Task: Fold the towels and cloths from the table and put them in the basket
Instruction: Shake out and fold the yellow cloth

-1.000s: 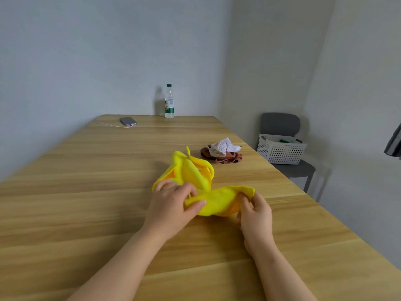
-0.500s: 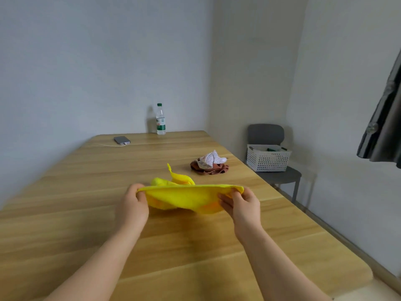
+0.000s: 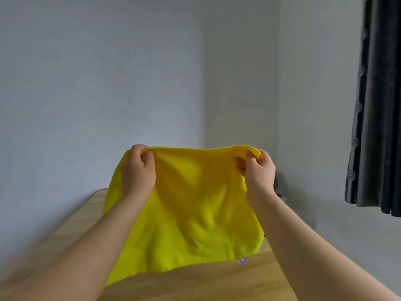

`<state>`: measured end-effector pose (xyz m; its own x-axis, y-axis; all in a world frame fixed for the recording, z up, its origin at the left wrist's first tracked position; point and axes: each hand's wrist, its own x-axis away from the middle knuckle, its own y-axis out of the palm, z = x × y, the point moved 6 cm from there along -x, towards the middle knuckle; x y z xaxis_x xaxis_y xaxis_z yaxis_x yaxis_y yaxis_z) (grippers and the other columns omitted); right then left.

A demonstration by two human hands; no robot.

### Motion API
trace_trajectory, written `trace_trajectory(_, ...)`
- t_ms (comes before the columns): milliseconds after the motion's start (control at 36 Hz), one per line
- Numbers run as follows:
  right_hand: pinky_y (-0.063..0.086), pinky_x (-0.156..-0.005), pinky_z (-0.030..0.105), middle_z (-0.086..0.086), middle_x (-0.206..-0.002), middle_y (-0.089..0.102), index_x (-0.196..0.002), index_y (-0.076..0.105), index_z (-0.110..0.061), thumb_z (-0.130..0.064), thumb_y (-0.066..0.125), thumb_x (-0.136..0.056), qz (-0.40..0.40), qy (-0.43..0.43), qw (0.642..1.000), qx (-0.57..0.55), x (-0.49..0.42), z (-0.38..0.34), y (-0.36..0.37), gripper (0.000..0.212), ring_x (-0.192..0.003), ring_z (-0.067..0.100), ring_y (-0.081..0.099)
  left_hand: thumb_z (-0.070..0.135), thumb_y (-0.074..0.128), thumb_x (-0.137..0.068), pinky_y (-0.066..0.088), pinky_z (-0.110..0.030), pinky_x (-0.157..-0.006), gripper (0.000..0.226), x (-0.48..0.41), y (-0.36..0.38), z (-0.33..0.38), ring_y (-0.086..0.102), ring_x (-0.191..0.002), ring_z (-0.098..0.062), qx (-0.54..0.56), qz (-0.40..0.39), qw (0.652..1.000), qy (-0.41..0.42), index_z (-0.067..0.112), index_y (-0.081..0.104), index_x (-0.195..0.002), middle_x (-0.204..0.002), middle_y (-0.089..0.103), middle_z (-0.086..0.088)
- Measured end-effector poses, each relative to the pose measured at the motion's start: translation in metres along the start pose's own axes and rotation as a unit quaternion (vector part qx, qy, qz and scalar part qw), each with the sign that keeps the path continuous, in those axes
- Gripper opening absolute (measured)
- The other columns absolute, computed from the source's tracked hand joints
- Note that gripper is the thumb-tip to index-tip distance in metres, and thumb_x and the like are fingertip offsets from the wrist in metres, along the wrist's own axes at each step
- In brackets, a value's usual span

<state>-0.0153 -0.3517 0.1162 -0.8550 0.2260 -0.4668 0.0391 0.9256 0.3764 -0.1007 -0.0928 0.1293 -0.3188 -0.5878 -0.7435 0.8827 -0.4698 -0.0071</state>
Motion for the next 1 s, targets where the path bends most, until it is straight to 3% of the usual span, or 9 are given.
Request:
trace_trajectory(111,0.051,-0.087,0.046,0.002,-0.078,0.054,-0.076,0.05,-0.02,-0.01,0.04,-0.097,-0.025,0.009,0.997,0.072,-0.003,0.014,0.006,0.026,-0.093,0.037,0.06,0.021,0.045,-0.096,0.05,-0.038,-0.081,0.018,-0.002,0.017,-0.022,0.06,-0.09,-0.033,-0.049,-0.058,0.996,-0.049,0.012,0.057,-0.104,-0.101,0.062,-0.016)
trace_trajectory(222,0.038,-0.062,0.023,-0.002,-0.078,0.048,-0.089,0.054,-0.016,-0.004,0.038,-0.096,-0.123,0.048,0.98,0.15,-0.001,0.04,0.018,0.021,-0.072,0.013,0.045,0.016,0.042,-0.097,0.037,-0.031,-0.074,0.018,0.003,0.043,-0.05,0.052,-0.092,-0.026,-0.102,-0.218,0.967,-0.085,0.015,0.059,-0.092,-0.101,0.058,-0.01)
trace_trajectory(306,0.039,-0.066,0.024,-0.005,-0.082,0.053,-0.088,0.059,-0.018,-0.003,0.041,-0.094,-0.13,0.037,0.984,0.118,-0.003,0.04,0.02,0.024,-0.08,0.014,0.046,0.013,0.043,-0.097,0.034,-0.028,-0.078,0.021,-0.009,0.04,-0.046,0.051,-0.097,-0.023,-0.034,-0.201,0.977,-0.058,0.02,0.057,-0.084,-0.102,0.058,-0.005)
trace_trajectory(444,0.036,-0.107,0.044,-0.007,-0.114,0.054,-0.081,0.063,-0.024,-0.006,0.045,-0.094,-0.109,0.029,0.993,0.033,-0.01,0.036,0.015,0.029,-0.121,0.023,0.045,0.01,0.045,-0.096,0.036,-0.006,-0.071,0.017,-0.014,0.025,-0.018,0.047,-0.086,-0.002,0.083,-0.167,0.982,0.0,0.02,0.059,-0.098,-0.095,0.053,0.011)
trace_trajectory(556,0.043,-0.091,0.035,0.006,-0.115,0.058,-0.08,0.065,-0.02,-0.003,0.045,-0.091,-0.103,0.058,0.992,0.047,0.004,0.065,-0.009,0.028,-0.108,0.022,0.05,0.034,0.061,-0.079,0.04,-0.026,-0.088,0.008,0.021,0.021,-0.053,0.053,-0.094,-0.01,0.071,-0.2,0.976,-0.049,0.032,0.06,-0.087,-0.093,0.058,0.011)
trace_trajectory(694,0.038,-0.085,0.032,0.003,-0.089,0.058,-0.081,0.061,-0.014,0.0,0.045,-0.09,-0.093,0.115,0.982,0.114,0.046,0.127,-0.052,0.023,-0.094,0.019,0.05,0.021,0.063,-0.085,0.041,-0.028,-0.083,0.017,0.12,0.02,-0.149,0.055,-0.102,-0.023,-0.036,-0.256,0.945,-0.198,0.023,0.058,-0.102,-0.115,0.06,-0.009)
trace_trajectory(750,0.038,-0.08,0.029,0.003,-0.089,0.057,-0.087,0.061,-0.01,-0.003,0.047,-0.091,-0.112,0.145,0.97,0.163,0.065,0.152,-0.065,0.016,-0.09,0.016,0.049,0.033,0.062,-0.084,0.046,-0.033,-0.086,0.021,0.166,0.015,-0.187,0.058,-0.105,-0.029,-0.142,-0.312,0.913,-0.223,0.027,0.058,-0.104,-0.112,0.063,-0.01)
trace_trajectory(861,0.034,-0.082,0.03,0.002,-0.098,0.056,-0.101,0.059,-0.012,-0.019,0.05,-0.094,-0.12,0.2,0.942,0.24,0.092,0.191,-0.089,0.014,-0.097,0.017,0.048,0.042,0.046,-0.094,0.043,-0.031,-0.082,0.028,0.201,0.002,-0.202,0.055,-0.106,-0.028,-0.336,-0.318,0.872,-0.161,0.026,0.062,-0.109,-0.107,0.066,-0.005)
trace_trajectory(1000,0.041,-0.078,0.03,0.004,-0.1,0.059,-0.109,0.059,-0.012,-0.025,0.05,-0.093,-0.126,0.202,0.884,0.403,0.096,0.219,-0.096,0.022,-0.093,0.02,0.051,0.05,0.034,-0.095,0.04,-0.034,-0.087,0.039,0.194,0.011,-0.198,0.049,-0.109,-0.029,-0.378,-0.272,0.875,-0.134,0.028,0.057,-0.118,-0.113,0.064,-0.004)
